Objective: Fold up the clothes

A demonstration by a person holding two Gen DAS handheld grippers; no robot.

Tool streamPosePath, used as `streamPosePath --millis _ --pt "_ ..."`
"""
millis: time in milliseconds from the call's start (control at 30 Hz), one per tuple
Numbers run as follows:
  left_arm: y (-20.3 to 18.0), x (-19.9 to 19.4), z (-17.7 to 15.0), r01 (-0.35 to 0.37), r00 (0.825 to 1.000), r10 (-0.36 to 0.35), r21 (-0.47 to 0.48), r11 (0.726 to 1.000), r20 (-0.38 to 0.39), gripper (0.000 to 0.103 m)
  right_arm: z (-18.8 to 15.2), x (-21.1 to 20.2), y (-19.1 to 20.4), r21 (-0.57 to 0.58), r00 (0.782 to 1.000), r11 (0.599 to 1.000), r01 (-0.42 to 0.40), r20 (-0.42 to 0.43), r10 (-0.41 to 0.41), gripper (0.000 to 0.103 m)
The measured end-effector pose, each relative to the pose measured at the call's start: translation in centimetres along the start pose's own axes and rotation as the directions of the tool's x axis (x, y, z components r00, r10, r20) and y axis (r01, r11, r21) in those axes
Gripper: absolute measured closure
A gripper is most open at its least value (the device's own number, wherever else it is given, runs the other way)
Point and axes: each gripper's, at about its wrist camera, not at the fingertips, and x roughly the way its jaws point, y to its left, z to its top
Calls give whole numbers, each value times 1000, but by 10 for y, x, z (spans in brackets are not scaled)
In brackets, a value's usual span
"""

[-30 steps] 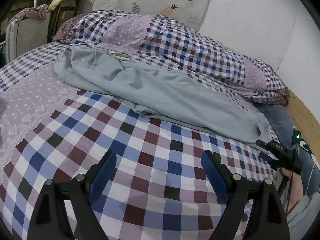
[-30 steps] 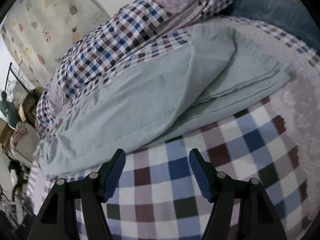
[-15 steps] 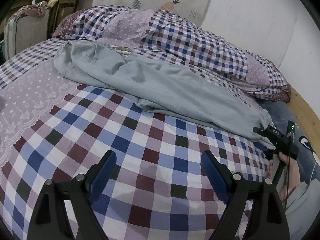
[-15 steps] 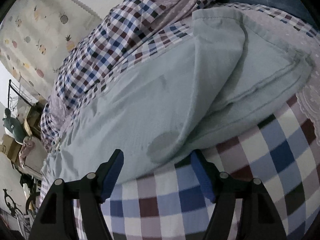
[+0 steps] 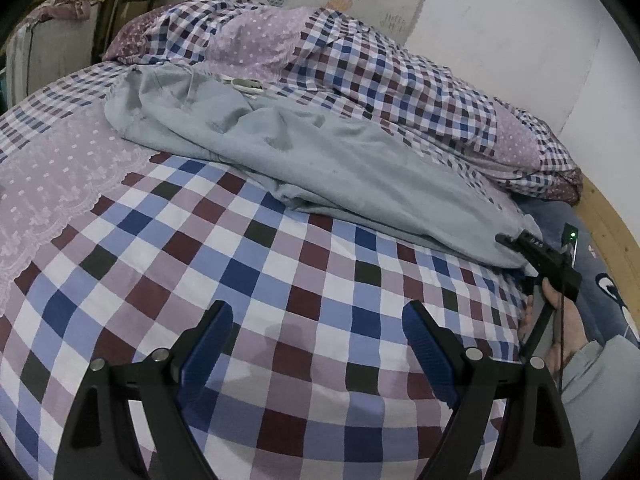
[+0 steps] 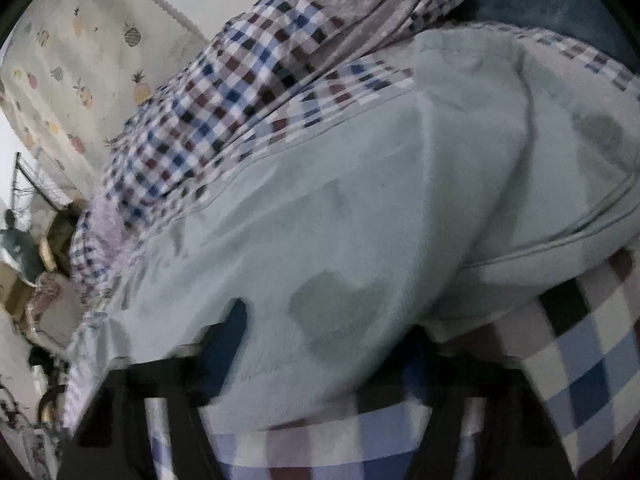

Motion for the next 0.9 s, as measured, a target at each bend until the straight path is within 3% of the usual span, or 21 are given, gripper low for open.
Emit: streamPosePath --millis 133,233,567,700,900 --pt "2 -2 1 6 1000 -6 -10 1000 6 14 4 -4 4 -18 1000 1000 8 28 -7 88" --pt "5 -5 5 17 1000 -16 -27 999 19 14 4 -34 19 -41 996 999 -16 84 19 95" --pt "40 -26 26 79 994 -67 -150 986 84 17 -14 -140 59 -113 972 991 -76 212 99 97" --pt "59 -33 33 162 984 -141 -218 962 110 17 -18 -179 67 -138 965 989 -52 249 86 97" --pt "89 -18 38 261 965 -249 -374 890 81 17 -24 -250 87 -188 945 981 -36 314 95 97"
